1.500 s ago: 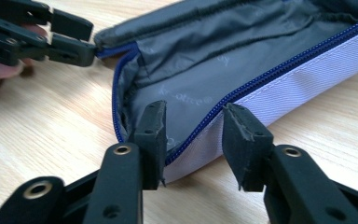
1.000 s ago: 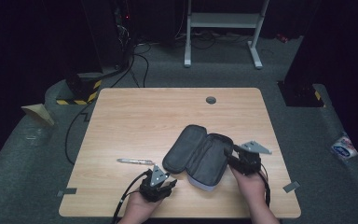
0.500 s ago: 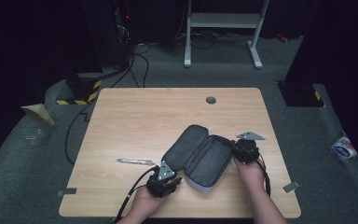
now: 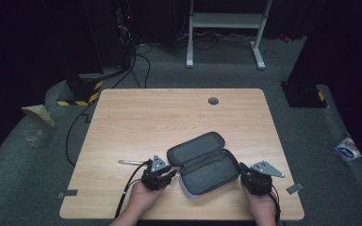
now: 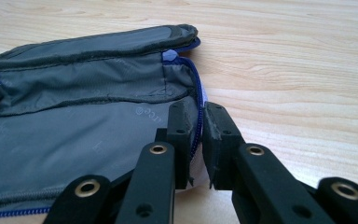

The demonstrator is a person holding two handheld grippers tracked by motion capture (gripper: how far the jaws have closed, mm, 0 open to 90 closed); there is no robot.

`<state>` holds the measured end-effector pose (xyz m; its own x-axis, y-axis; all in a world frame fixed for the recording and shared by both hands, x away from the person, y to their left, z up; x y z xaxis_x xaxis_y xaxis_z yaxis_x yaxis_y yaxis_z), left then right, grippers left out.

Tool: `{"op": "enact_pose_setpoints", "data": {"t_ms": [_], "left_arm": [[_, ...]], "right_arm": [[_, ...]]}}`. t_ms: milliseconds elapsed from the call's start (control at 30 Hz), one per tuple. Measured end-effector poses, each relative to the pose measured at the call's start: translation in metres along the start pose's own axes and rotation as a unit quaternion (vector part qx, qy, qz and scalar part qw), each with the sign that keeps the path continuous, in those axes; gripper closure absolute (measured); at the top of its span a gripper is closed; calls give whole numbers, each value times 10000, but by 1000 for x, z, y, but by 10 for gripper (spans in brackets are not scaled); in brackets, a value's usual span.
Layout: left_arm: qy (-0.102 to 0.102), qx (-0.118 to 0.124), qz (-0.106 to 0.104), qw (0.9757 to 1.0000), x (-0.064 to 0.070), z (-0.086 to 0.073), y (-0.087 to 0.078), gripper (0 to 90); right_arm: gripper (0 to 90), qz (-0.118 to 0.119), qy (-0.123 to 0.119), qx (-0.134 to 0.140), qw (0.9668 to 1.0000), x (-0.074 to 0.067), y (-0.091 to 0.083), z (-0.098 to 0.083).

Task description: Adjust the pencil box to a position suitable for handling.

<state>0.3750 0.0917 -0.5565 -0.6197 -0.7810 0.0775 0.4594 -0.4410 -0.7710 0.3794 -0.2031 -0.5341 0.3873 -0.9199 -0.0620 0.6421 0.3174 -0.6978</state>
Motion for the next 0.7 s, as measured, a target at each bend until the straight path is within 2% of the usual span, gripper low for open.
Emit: {"op": "enact_pose_setpoints", "data": {"t_ms": [100, 133, 167, 233, 267, 300, 400, 467, 533, 600, 700], "left_arm": [[79, 68, -112, 9999, 9, -6, -10, 584], [157, 112, -133, 9997, 13, -8, -14, 496], [156, 175, -197, 9995, 19, -9, -18, 496], [219, 274, -332, 9988, 32, -9, -23, 423], [329, 282, -385, 9983, 43, -8, -24, 383], [418, 288, -378, 9980, 49, -8, -25, 318], [482, 276, -358, 9978, 63, -9, -24, 241], [501, 209, -350, 9979, 69, -11, -21, 212], [529, 115, -292, 9981, 73, -12, -14, 191], [576, 51, -300, 9979, 77, -13, -9, 193], [616, -1, -249, 9978, 77, -13, -5, 237]], "right_arm": [[737, 48, -5, 79, 10000, 0, -2, 0], [688, 94, 50, 133, 9999, 1, -3, 2], [688, 94, 50, 133, 9999, 1, -3, 2], [614, 122, 81, 211, 9997, 3, -3, 5], [589, 134, 101, 251, 9995, 3, -3, 7], [577, 127, 157, 315, 9993, 5, -3, 11], [562, 109, 204, 453, 9987, 9, -3, 18], [564, 50, 262, 459, 9986, 13, 0, 21], [570, -147, 328, 358, 9987, 19, 6, 20], [582, -87, 437, 278, 9986, 21, 12, 17], [596, 53, 439, 173, 9989, 19, 15, 14]]}}
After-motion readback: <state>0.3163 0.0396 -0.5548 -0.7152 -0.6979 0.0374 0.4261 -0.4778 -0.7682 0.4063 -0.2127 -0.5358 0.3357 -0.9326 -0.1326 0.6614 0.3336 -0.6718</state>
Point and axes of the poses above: each handheld gripper's, and its own axes: y roughly forward along the jaws, z roughly out of its top, x roughly to its right, the point moved 7 cm from there along y, roughly forward along the jaws, and after that the axes turned 12 degrees about -x, right-handed, at the moved point
